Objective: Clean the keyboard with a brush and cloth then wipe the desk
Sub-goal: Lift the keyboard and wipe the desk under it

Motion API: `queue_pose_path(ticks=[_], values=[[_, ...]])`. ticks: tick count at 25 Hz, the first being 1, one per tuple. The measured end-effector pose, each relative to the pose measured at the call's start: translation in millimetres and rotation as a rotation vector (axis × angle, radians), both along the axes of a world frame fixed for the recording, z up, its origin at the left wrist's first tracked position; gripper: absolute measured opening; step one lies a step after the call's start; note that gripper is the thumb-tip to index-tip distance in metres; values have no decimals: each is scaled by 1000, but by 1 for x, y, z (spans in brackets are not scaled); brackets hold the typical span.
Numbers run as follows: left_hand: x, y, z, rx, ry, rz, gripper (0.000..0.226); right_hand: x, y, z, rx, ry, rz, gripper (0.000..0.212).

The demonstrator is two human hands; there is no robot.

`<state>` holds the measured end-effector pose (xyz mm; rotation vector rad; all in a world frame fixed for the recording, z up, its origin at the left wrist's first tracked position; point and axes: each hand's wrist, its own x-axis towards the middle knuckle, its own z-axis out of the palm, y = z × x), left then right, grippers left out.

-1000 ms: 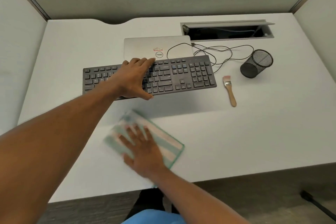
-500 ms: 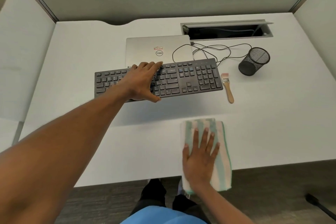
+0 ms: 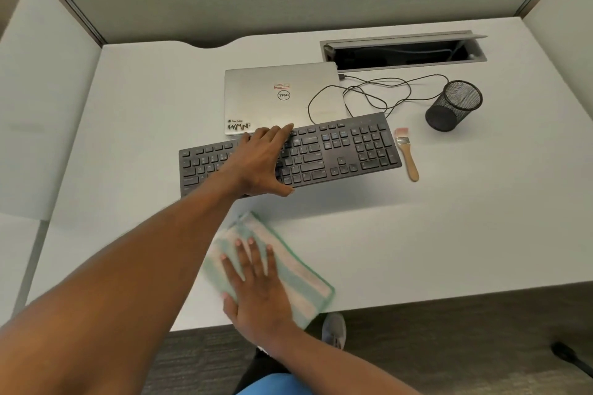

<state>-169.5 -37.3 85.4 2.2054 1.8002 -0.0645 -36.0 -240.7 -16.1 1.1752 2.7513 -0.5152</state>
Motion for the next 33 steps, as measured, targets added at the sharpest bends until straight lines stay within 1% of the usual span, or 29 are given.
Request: queue_pose_path(ticks=[2, 4, 10, 16, 27, 33], values=[[4, -4, -3, -6, -22, -5, 141, 5, -3, -4, 9, 19, 120, 70], [6, -7, -6, -8, -31, -10, 140, 25, 3, -7, 26, 35, 144, 68], [5, -17, -17, -66, -5, -10, 143, 121, 39, -2, 80, -20, -191, 65], [4, -32, -44, -95, 24, -32, 142, 180, 63, 3, 113, -78, -444, 67], [-3, -36, -70, -131, 2, -38, 142, 225, 82, -5, 173, -139, -677, 68], [-9, -28, -76, -136, 2, -50, 142, 225, 84, -7, 180, -116, -710, 68]])
